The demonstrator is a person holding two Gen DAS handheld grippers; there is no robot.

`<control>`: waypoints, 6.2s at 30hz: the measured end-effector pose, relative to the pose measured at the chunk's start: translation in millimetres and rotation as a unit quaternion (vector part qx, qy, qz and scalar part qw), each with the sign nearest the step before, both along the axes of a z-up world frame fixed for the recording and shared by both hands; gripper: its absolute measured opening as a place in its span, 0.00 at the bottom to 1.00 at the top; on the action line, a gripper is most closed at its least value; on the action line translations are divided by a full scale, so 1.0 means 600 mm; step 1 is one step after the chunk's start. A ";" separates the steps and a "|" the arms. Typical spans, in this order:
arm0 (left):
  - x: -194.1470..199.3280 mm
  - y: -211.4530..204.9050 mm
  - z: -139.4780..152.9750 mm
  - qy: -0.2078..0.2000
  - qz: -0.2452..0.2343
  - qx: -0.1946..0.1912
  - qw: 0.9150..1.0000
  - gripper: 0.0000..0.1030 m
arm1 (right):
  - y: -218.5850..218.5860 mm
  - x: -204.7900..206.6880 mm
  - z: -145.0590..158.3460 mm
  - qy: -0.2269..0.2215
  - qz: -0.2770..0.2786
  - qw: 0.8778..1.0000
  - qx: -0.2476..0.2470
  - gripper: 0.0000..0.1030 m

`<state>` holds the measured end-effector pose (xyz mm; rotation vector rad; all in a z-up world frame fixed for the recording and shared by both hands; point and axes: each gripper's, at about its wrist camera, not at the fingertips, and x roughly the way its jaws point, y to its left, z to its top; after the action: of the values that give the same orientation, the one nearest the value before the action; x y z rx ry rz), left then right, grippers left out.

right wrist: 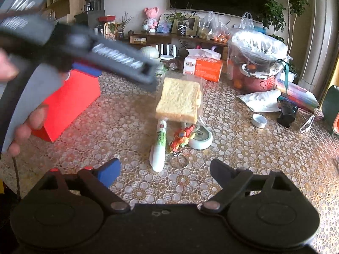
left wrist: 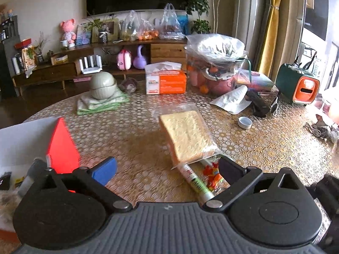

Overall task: Organize objects
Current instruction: 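Grasp the bagged bread loaf with left tool while right tool grasps the white-green tube, then carry the bread loaf with left tool while right tool carries the tube into the red box, then open left tool to drop the bread while right tool releases the tube in the box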

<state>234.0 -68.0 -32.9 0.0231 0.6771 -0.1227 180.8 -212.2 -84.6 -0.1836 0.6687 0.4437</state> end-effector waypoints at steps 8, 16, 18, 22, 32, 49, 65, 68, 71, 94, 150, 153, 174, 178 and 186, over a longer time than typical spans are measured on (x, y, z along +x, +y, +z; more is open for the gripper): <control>0.077 -0.044 -0.015 0.024 -0.012 0.009 1.000 1.00 | 0.013 0.027 -0.021 0.005 0.014 1.000 0.002 0.82; 0.160 -0.080 -0.037 0.052 -0.004 0.023 0.998 1.00 | 0.023 0.048 -0.037 0.011 0.027 1.000 0.008 0.80; 0.178 -0.085 -0.044 0.061 0.000 0.023 0.998 1.00 | 0.025 0.051 -0.039 0.012 0.033 0.999 0.010 0.80; 0.205 -0.100 -0.058 0.066 0.006 0.033 0.997 1.00 | 0.032 0.056 -0.044 0.011 0.049 0.999 0.010 0.80; 0.253 -0.118 -0.096 0.089 0.034 0.058 0.994 1.00 | 0.049 0.083 -0.059 0.022 0.056 0.998 0.002 0.73; 0.278 -0.084 -0.125 0.111 0.032 0.031 0.993 0.99 | 0.070 0.097 -0.083 0.032 0.044 0.998 -0.011 0.38; 0.230 -0.041 -0.098 0.076 0.023 -0.005 0.997 0.74 | 0.049 0.079 -0.070 0.040 0.004 0.999 0.003 0.21; 0.213 -0.028 -0.085 0.077 0.025 -0.015 0.997 0.74 | 0.044 0.074 -0.062 0.038 0.001 0.999 0.008 0.21; 0.193 -0.019 -0.071 0.075 0.021 -0.016 0.997 0.74 | 0.042 0.066 -0.053 0.033 -0.001 0.999 0.010 0.21; -0.023 0.083 0.000 0.076 0.006 -0.025 0.997 0.74 | 0.046 -0.029 0.040 -0.032 -0.003 0.999 -0.004 0.19; -0.078 0.505 0.043 0.101 0.112 0.107 0.983 0.74 | 0.454 0.059 0.139 0.052 0.191 0.980 0.035 0.17; -0.064 0.504 0.026 0.104 0.107 0.110 0.983 0.74 | 0.466 0.061 0.121 0.062 0.193 0.979 0.021 0.17; -0.037 0.488 -0.039 0.129 0.107 0.079 0.983 0.72 | 0.471 0.056 0.062 0.079 0.216 0.973 -0.026 0.49; -0.048 0.480 -0.032 0.114 0.110 0.068 0.985 0.72 | 0.461 0.045 0.074 0.072 0.220 0.973 -0.023 0.52; -0.074 0.467 -0.001 0.087 0.122 0.047 0.988 0.72 | 0.422 0.014 0.109 0.052 0.214 0.975 0.000 0.62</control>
<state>189.8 212.2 -33.4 0.0203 0.8541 0.1442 189.1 41.1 -19.1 -0.3092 0.7340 0.8728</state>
